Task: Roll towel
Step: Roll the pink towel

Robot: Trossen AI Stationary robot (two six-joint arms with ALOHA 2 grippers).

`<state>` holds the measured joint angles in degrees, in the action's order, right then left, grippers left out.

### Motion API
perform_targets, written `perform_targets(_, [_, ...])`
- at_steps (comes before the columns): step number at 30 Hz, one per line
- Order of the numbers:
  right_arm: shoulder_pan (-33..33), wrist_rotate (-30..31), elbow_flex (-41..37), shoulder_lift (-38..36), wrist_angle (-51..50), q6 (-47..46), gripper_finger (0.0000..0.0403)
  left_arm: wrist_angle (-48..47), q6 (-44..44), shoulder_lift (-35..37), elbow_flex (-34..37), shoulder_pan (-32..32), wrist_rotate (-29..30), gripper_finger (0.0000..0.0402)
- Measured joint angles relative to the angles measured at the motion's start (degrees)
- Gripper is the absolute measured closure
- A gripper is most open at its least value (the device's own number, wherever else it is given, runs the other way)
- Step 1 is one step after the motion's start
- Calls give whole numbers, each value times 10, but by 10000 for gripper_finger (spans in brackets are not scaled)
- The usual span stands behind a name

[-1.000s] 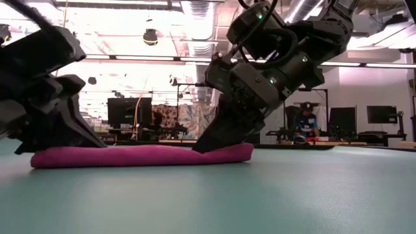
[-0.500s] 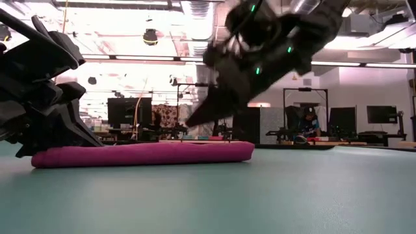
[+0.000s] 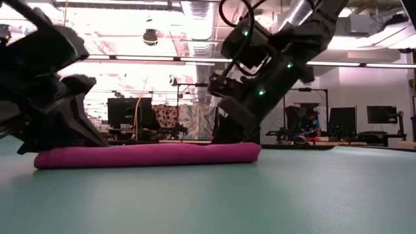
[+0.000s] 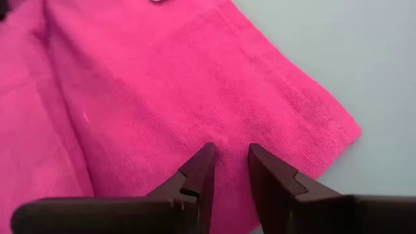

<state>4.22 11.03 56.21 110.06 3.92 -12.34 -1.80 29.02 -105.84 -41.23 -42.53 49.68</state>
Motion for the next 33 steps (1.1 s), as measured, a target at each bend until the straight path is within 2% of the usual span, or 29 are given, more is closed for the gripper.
perform_targets(4, [50,46,-1,0,-39,-66,287,-9,-87,-1,-29,10,-11,401])
perform_targets(9, [129,132,-2,1,-68,-200,287,-9,-159,-2,-43,21,-24,401])
perform_targets(16, [235,222,-4,3,-75,-398,287,-13,-188,-1,-44,28,-38,401])
perform_targets(22, [294,298,-4,5,-101,-511,287,-10,-212,-1,-44,28,-34,401])
perform_targets(26, [304,334,-5,6,-105,-500,287,10,-225,-1,-43,29,-45,401])
perform_targets(29, [303,363,-6,-7,-98,-436,287,24,-228,-1,-43,30,-49,401])
perform_targets(33, [323,442,16,-55,-98,-325,287,23,-216,-1,-43,30,-55,401])
